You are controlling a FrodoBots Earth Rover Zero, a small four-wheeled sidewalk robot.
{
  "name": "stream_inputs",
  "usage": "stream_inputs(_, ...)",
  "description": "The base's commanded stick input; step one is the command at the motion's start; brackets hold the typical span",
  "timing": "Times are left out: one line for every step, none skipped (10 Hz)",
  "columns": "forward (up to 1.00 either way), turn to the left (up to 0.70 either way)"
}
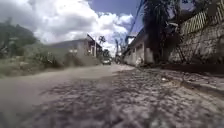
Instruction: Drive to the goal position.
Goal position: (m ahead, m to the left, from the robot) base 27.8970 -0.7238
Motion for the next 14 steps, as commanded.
stream_inputs(1.00, 0.00)
stream_inputs(1.00, 0.00)
stream_inputs(1.00, 0.00)
stream_inputs(1.00, 0.00)
stream_inputs(1.00, 0.00)
stream_inputs(1.00, 0.00)
stream_inputs(1.00, -0.03)
stream_inputs(1.00, -0.13)
stream_inputs(1.00, -0.22)
stream_inputs(1.00, -0.31)
stream_inputs(1.00, -0.40)
stream_inputs(1.00, -0.40)
stream_inputs(1.00, -0.40)
stream_inputs(1.00, -0.40)
